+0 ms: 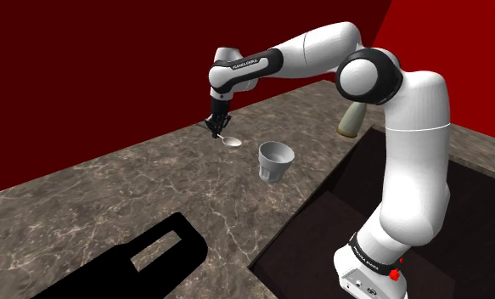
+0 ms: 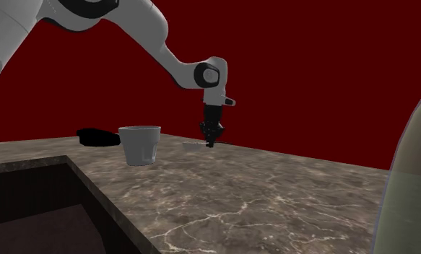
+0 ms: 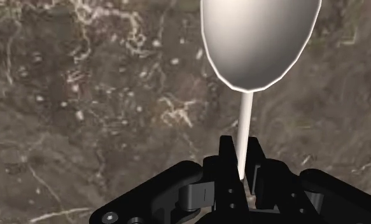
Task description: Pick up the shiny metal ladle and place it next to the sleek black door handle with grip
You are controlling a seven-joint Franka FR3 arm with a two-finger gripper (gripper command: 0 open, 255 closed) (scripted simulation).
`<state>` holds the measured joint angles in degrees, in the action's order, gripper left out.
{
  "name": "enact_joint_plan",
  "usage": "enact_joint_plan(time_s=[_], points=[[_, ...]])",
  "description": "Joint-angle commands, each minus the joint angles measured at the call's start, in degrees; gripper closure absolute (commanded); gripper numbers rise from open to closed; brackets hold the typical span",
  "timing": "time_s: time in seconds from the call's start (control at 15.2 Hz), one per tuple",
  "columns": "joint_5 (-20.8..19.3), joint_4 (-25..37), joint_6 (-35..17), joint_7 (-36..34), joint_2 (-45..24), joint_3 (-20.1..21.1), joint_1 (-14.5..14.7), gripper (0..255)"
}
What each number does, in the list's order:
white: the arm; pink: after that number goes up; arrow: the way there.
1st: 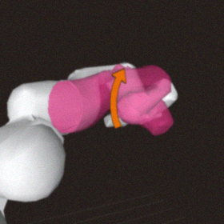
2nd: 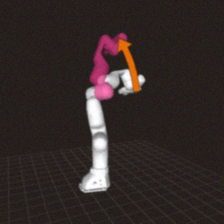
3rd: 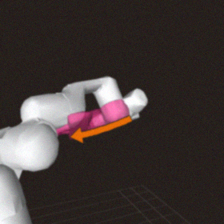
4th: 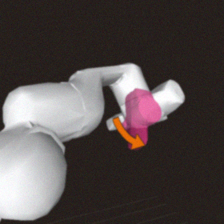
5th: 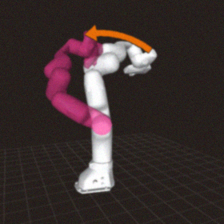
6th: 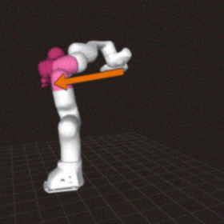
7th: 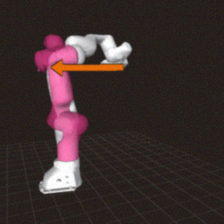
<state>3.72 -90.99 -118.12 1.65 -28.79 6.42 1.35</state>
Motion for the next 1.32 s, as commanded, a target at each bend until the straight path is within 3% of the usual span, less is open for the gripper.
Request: enact_joint_plan(time_s=[0.0, 1.25], points=[[0.0, 0.5, 1.1, 0.0, 0.6, 0.0, -0.1, 255], [0.0, 9.8, 14.0, -1.1, 4.2, 0.2, -0.1, 255]])
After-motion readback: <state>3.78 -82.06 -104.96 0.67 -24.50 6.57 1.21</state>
